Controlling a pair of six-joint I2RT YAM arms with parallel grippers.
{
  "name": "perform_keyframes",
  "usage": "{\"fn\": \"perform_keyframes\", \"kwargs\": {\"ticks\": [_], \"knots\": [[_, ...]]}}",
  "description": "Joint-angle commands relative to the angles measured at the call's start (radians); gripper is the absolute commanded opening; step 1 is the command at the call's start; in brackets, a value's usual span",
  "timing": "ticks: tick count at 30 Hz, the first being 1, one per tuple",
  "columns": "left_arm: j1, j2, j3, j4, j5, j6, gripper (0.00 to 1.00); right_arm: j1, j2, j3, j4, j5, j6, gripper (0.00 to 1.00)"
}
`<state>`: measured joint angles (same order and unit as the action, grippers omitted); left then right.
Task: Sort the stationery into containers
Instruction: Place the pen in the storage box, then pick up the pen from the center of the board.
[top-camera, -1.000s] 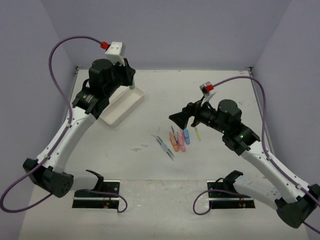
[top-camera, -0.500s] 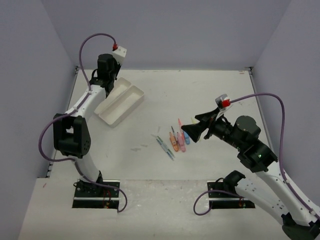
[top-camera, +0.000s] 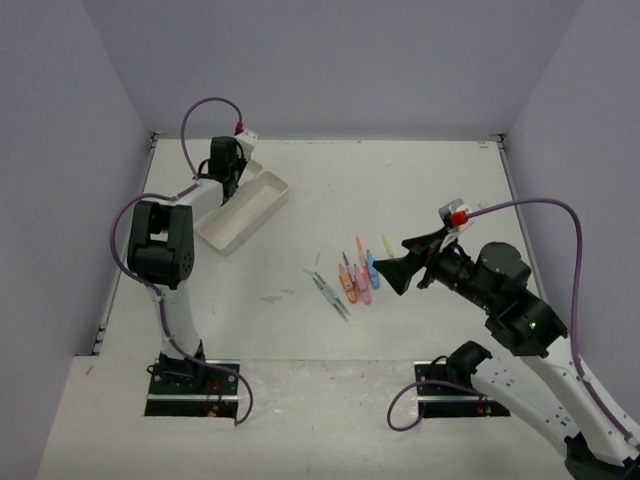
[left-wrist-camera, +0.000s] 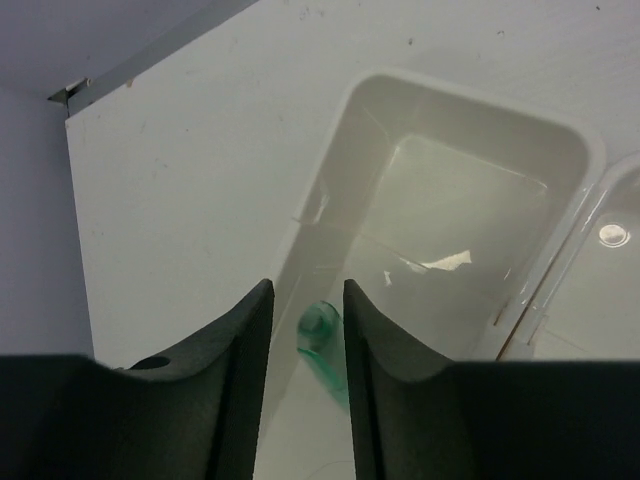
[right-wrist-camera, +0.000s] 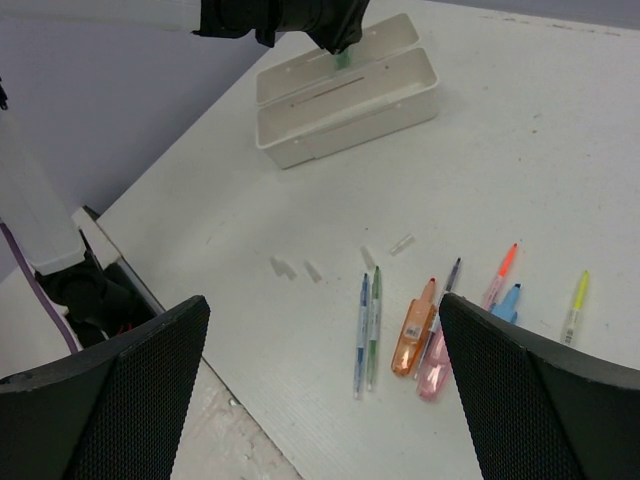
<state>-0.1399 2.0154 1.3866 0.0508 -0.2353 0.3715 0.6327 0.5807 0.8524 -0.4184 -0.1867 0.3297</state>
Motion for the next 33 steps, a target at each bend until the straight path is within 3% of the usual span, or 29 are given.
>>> {"fn": "perform_keyframes", "kwargs": {"ticks": [1,5,6,8,9,12,16,19,22,26,29,30,31,33], "knots": [[0.029,-0.021,-0.002,0.093,-0.019,-0.039,0.52,-0.001,0.015,0.026,-0.023,0.046,-0.014,0.99],[0.026,-0.071,0.009,0.064,0.023,-0.100,0.74,-0.001,0.069,0.036,-0.043,0.121,-0.015,0.99],[0.026,-0.092,0.011,0.055,0.027,-0.104,0.75,-0.002,0.090,0.040,-0.044,0.137,-0.015,0.99],[0.006,-0.161,0.042,-0.019,0.033,-0.170,0.96,-0.010,0.162,0.050,-0.054,0.177,-0.008,0.99],[-0.002,-0.188,0.063,-0.073,0.028,-0.202,1.00,-0.015,0.186,0.053,-0.056,0.184,-0.004,0.99],[-0.018,-0.318,0.161,-0.247,0.012,-0.339,1.00,-0.024,0.252,0.077,-0.056,0.189,0.013,0.99],[-0.017,-0.522,0.147,-0.451,0.007,-0.623,1.00,-0.040,0.301,0.095,-0.062,0.247,0.029,0.99],[-0.017,-0.707,0.063,-0.499,0.032,-0.714,1.00,-0.059,0.324,0.106,-0.076,0.284,0.023,0.99],[-0.017,-0.911,-0.121,-0.516,0.034,-0.743,1.00,-0.106,0.358,0.109,-0.085,0.291,0.006,0.99],[-0.018,-1.074,-0.278,-0.547,0.054,-0.763,1.00,-0.212,0.417,0.100,-0.082,0.261,-0.063,0.97],[-0.018,-1.177,-0.398,-0.538,0.151,-0.770,1.00,-0.255,0.517,0.122,-0.082,0.251,-0.101,0.72],[-0.018,-1.181,-0.403,-0.527,0.155,-0.762,1.00,-0.264,0.521,0.123,-0.083,0.257,-0.108,0.71],[-0.018,-1.221,-0.462,-0.524,0.172,-0.755,1.00,-0.269,0.588,0.146,-0.086,0.260,-0.115,0.59],[-0.018,-1.254,-0.521,-0.514,0.185,-0.726,1.00,-0.272,0.661,0.172,-0.089,0.251,-0.113,0.49]]}}
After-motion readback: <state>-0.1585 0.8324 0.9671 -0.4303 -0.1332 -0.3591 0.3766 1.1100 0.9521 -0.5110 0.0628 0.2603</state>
